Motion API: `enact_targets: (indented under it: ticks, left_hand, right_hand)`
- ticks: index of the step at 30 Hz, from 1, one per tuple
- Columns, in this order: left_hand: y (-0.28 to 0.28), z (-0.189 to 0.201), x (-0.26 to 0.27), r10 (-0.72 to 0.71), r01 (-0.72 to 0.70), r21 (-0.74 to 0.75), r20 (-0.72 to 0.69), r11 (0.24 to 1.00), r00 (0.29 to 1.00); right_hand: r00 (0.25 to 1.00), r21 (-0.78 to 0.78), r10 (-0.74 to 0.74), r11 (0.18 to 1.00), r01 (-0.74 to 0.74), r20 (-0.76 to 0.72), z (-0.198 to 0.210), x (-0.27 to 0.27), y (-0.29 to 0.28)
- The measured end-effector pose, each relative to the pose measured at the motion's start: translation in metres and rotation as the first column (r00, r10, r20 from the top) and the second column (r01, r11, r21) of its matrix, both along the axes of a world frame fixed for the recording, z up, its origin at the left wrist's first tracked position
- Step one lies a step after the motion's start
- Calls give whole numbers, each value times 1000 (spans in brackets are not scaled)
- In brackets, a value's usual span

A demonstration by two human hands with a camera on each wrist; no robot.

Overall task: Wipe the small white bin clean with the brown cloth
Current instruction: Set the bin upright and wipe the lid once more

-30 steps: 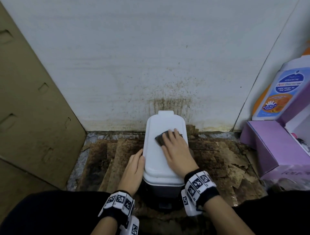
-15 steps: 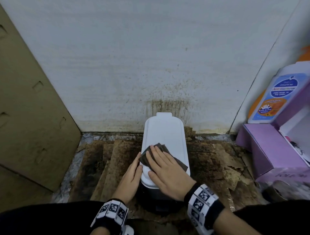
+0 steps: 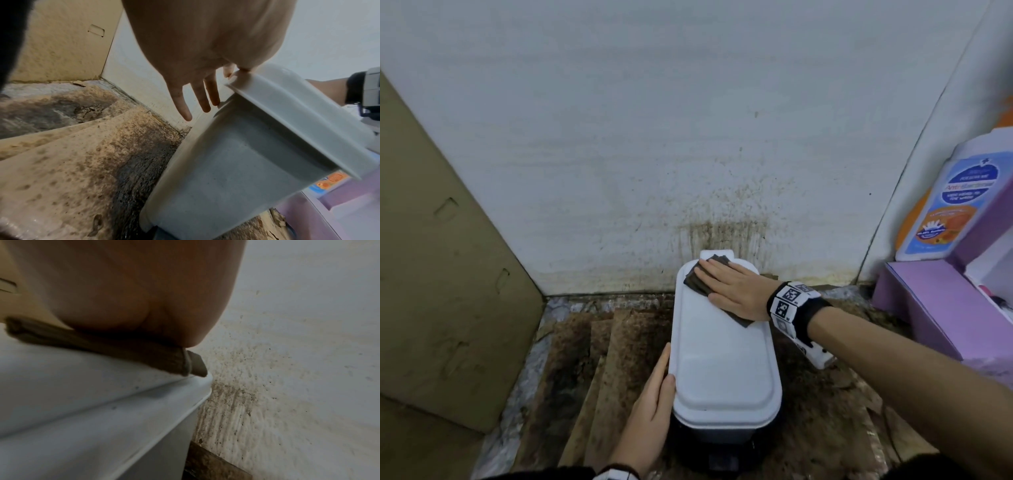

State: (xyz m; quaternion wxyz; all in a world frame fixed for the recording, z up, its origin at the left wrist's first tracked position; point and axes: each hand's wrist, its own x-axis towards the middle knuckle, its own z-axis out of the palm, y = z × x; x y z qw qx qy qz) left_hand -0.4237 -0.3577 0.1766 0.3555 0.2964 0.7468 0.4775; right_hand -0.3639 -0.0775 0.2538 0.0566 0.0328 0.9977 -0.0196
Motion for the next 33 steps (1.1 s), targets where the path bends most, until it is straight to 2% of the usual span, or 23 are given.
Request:
enact_targets:
  ticks: [5, 7, 10, 16, 20, 24, 28, 33]
  left_hand:
    - [0, -2, -1, 26, -24, 36, -45, 999, 999]
    - [0, -2, -1, 26, -24, 43, -26, 999, 999]
    - [-1, -3, -1, 17, -17, 37, -11, 999, 1000]
    - [-4, -2, 2, 25, -26, 66, 7, 997, 1000]
    - [-5, -4, 4, 23, -23, 70, -7, 997, 1000]
    - [-4, 0, 5, 31, -29, 87, -29, 996, 999]
    - [-2, 1, 5, 35, -32, 67, -44, 997, 998]
    - [2, 6, 3, 27, -27, 22, 0, 999, 1000]
  right_hand:
    - [1000, 18, -14, 1000, 14, -8, -12, -4, 1]
    - [1000, -23, -11, 1000, 11, 9, -13, 7, -9]
    - [1000, -103, 10, 995, -7, 29, -12, 31, -38]
    - [994, -103, 85, 990, -92, -62, -10, 86, -111]
    - [995, -138, 74, 987, -83, -72, -11, 101, -131]
    - [992, -136, 108, 984, -117, -66, -10, 90, -117]
    - [988, -173, 147, 973, -153, -50, -7, 61, -78]
    - [998, -139, 43, 989, -50, -47, -7, 11, -21]
